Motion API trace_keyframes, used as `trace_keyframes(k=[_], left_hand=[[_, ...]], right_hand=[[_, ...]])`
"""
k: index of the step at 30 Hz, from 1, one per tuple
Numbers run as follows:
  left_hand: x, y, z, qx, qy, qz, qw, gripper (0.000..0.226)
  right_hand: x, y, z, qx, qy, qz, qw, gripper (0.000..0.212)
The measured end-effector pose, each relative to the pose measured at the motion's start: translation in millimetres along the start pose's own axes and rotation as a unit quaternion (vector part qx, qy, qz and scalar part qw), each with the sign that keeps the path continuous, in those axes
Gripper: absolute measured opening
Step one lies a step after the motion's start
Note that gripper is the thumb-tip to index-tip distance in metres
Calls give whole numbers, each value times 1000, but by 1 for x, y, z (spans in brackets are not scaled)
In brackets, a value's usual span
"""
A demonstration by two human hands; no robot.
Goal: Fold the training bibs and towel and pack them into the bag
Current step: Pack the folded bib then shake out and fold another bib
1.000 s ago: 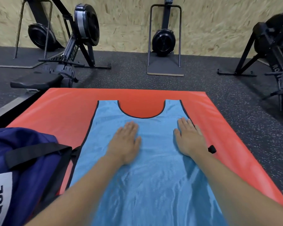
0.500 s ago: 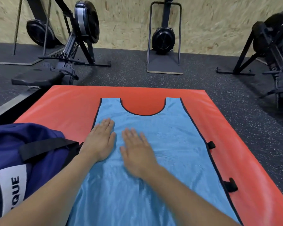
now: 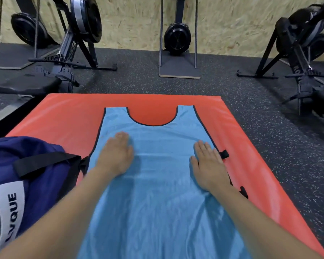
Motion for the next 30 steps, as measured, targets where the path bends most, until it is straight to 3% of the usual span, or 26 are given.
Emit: trace_keyframes(k=[2,5,13,17,20,23,25,30], left_hand=[[6,28,-67,71,48,-18,996,95],[28,72,-129,149,45,-12,988,81],[10,106,9,45,8,-21,999,91],[1,123,18,53,6,-25,998,97],[-1,123,15,56,-1,-34,998,85],[1,122,18,59,-8,-37,998,77],[3,122,19,67,-10,-39,997,77],[6,118,21,61,-16,-32,998,81]], right_hand=[[0,1,2,-4,0,3,1000,60],[-1,1,0,-4,2,3,1000,61],[3,1,1,-9,4,15,1000,61],[-5,-2,5,5,43,0,999,60],[-19,22,78,-65,9,-83,994,64],[14,77,188,-197,-53,-40,978,64],[26,103,214,-230,-63,-2,971,65],[16,90,91,-103,-24,-2,994,61]])
Point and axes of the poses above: each hand's wrist, its own y-axis away from the middle knuckle, its own x-axis out of the palm, z = x × y, the point moved 10 cm from there along -y, towards the middle knuckle
